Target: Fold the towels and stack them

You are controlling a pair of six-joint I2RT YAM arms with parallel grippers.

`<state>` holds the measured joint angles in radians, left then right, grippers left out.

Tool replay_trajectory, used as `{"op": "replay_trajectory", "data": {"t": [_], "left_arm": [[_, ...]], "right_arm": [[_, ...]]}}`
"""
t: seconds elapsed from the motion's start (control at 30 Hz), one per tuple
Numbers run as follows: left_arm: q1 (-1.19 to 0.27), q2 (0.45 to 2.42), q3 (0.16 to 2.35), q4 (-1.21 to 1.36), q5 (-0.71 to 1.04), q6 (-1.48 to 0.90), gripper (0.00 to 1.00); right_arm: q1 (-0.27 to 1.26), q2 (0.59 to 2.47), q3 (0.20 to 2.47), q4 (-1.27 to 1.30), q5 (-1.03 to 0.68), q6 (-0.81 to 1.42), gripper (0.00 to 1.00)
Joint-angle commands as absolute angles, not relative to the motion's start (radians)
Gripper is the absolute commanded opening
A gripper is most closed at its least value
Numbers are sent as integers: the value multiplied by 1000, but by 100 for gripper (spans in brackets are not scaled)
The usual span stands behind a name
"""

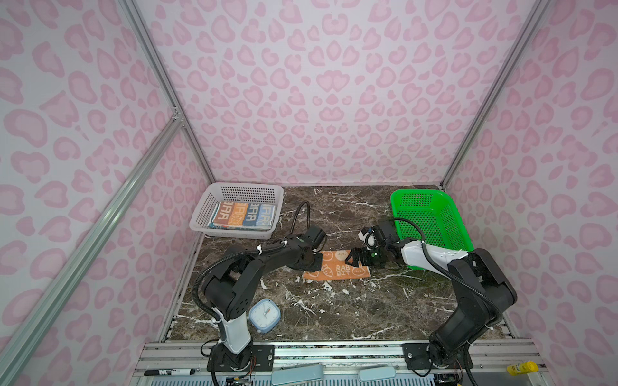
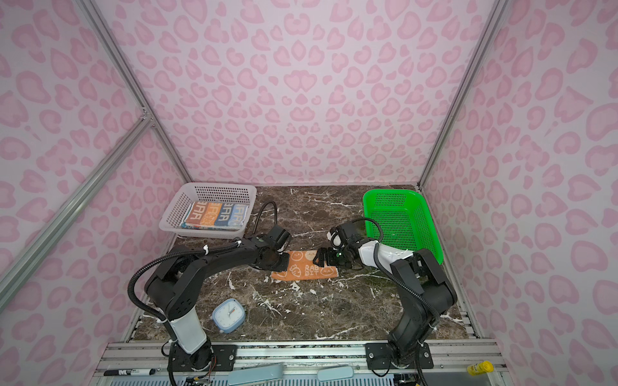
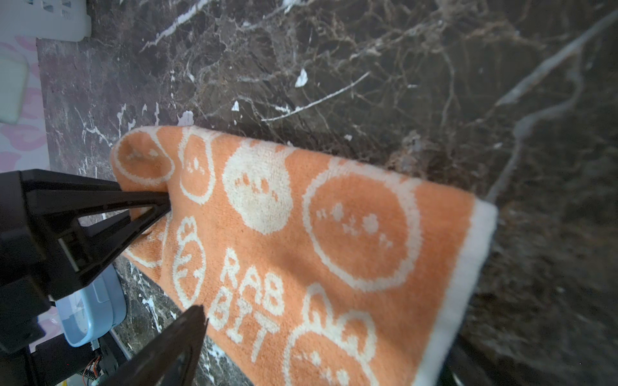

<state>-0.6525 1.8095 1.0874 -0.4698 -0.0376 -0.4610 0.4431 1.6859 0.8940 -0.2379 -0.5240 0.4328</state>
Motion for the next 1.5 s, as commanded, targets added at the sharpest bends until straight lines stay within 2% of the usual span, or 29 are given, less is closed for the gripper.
{"op": "replay_trajectory", "data": {"t": [0.0, 0.53, 0.73, 1.07, 1.47], "left_arm": [[-651, 1822, 1095, -562, -76, -444, 4], [-635, 1759, 1174, -664, -155, -395, 4], [-623, 1769, 1259, -773, -236, -345, 4], [-562, 1810, 1534, -938, -419, -194, 4], [-376, 1945, 1914, -1052, -440, 54, 4]], "right_arm": [[445, 1709, 891, -339, -507, 438, 98], [445, 1692, 913, -363, -507, 426, 98], [443, 1657, 943, -384, -507, 421, 98], [448, 1675, 1121, -411, -521, 418, 98], [483, 1826, 1417, -387, -537, 426, 98]]}}
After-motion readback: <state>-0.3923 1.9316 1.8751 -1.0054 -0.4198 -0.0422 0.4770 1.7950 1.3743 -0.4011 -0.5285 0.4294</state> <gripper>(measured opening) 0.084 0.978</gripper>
